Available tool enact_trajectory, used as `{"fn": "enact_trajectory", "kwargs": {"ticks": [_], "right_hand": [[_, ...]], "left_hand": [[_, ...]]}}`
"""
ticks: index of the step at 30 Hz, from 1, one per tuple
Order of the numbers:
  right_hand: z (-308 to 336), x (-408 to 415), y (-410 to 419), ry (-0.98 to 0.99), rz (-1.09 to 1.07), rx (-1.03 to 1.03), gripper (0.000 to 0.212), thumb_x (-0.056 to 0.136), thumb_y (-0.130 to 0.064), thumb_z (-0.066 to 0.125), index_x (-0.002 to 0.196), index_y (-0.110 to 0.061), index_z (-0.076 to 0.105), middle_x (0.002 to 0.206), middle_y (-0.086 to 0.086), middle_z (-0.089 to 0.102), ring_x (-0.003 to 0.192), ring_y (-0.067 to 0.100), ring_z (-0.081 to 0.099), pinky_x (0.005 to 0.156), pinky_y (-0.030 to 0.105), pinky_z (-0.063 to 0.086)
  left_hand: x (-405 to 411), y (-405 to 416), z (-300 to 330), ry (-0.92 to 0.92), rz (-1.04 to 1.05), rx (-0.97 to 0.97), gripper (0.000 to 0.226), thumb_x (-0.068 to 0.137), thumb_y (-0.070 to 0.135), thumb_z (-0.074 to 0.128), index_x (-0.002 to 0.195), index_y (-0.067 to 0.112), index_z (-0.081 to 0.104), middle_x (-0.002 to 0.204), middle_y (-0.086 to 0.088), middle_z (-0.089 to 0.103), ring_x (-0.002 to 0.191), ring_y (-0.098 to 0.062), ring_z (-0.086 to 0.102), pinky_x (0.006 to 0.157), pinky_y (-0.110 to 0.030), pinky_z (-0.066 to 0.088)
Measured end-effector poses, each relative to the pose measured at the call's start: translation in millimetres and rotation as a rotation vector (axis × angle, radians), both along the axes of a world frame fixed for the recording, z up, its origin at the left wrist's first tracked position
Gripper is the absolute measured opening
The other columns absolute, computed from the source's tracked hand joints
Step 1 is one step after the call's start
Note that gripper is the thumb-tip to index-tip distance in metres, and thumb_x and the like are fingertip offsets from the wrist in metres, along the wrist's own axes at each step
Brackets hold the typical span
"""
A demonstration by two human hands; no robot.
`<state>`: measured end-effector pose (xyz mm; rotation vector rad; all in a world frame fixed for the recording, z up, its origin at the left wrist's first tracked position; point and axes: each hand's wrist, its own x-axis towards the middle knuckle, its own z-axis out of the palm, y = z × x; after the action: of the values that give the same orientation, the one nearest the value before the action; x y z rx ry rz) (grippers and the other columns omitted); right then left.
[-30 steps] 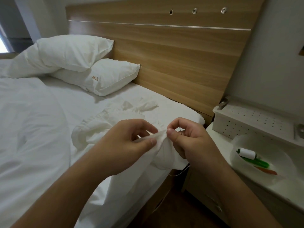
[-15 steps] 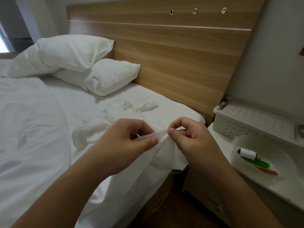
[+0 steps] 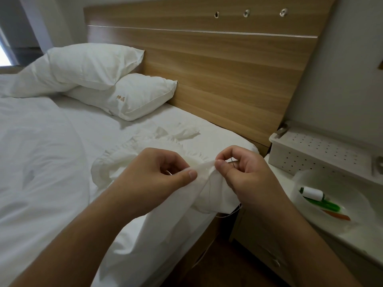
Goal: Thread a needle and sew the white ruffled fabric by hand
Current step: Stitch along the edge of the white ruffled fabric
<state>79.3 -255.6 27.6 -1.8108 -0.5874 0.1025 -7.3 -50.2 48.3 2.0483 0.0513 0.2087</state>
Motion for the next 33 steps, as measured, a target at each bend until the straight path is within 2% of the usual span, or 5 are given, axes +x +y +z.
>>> {"fn": "enact_trajectory", "kwargs": {"ticks": [9,13,19,25,33], "right_hand": [[0,-1,-1,-0.051,-0.006,-0.015,0.009,0.101,-0.024,0.064,0.093,-0.021,0.067,0.065,0.021,0.059,0.056,0.026,0.053,0.053,0.031,0.044],[0,-3,0,-0.073,-0.020,-0.025,0.008,0.099,-0.025,0.067,0.091,-0.023,0.068,0.066,0.019,0.062,0.061,0.033,0.059,0.056,0.038,0.048],[3,-6,-3,-0.073,-0.028,0.019,0.012,0.096,-0.018,0.071,0.103,-0.022,0.062,0.051,-0.007,0.045,0.044,0.004,0.040,0.044,0.015,0.034],[10,-20,0,-0.241,0.033,-0.072,0.017,0.088,-0.039,0.075,0.086,-0.022,0.069,0.051,-0.006,0.045,0.046,0.007,0.038,0.046,0.024,0.034],[13,-15,-5,-0.164,-0.016,-0.082,0.009,0.093,-0.023,0.073,0.087,-0.018,0.069,0.052,-0.005,0.046,0.047,0.006,0.040,0.046,0.020,0.035]], "left_hand": [[0,-4,0,0.002,-0.051,-0.025,0.018,0.090,0.047,0.077,0.093,0.030,0.083,0.087,-0.006,0.080,0.089,-0.036,0.076,0.088,-0.063,0.060],[1,-6,0,-0.018,-0.043,-0.027,0.012,0.097,0.031,0.075,0.090,0.028,0.085,0.085,0.003,0.081,0.085,-0.017,0.078,0.083,-0.042,0.062],[0,-6,1,-0.010,0.000,-0.011,0.014,0.097,0.029,0.074,0.089,0.031,0.085,0.086,0.008,0.081,0.086,-0.010,0.077,0.086,-0.039,0.062],[-1,-8,3,-0.047,-0.015,0.010,0.013,0.098,0.030,0.073,0.091,0.031,0.084,0.085,0.003,0.081,0.085,-0.019,0.076,0.086,-0.053,0.062],[-3,-9,6,-0.033,-0.010,-0.022,0.016,0.099,0.025,0.072,0.090,0.027,0.084,0.085,0.004,0.081,0.085,-0.014,0.078,0.089,-0.048,0.064]]}}
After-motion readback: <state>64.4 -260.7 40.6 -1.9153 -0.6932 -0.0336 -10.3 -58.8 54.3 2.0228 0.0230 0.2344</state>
